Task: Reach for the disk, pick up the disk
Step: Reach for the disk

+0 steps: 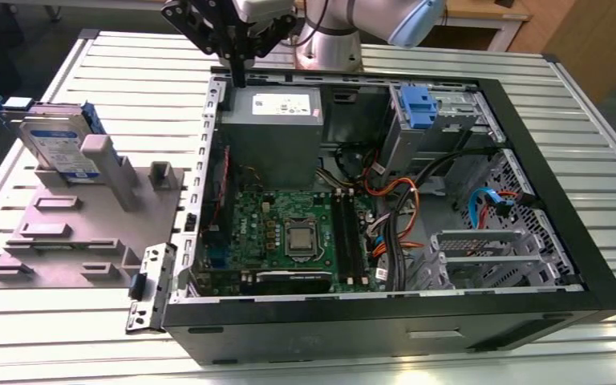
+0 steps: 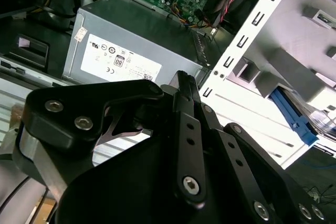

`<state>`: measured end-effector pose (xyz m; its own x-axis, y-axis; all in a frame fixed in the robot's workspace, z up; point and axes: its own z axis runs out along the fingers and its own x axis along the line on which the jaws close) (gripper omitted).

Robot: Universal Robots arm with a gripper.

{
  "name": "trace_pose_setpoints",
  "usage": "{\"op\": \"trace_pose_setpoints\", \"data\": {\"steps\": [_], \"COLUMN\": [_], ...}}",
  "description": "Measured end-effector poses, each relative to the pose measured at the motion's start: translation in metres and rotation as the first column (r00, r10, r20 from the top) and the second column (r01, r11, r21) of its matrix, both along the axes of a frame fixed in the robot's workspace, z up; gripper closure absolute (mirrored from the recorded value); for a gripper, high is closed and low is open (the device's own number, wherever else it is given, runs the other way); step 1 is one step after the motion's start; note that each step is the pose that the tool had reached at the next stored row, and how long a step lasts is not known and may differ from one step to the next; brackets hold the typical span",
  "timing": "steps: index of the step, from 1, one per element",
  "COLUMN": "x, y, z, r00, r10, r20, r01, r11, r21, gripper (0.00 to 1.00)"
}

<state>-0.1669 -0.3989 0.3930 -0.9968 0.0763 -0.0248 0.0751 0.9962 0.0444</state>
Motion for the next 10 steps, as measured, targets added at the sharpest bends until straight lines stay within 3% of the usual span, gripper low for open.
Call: {"op": "trace_pose_setpoints", "data": {"steps": [10], "x": [-0.0012], "y": [-0.0001], "z": [0.0000], "r00": [1.0000], "r10": [0.000], "r20": [0.0001], "r01": [0.000], "r11": [1.0000], "r21": [0.0007], "gripper": [0.89]}}
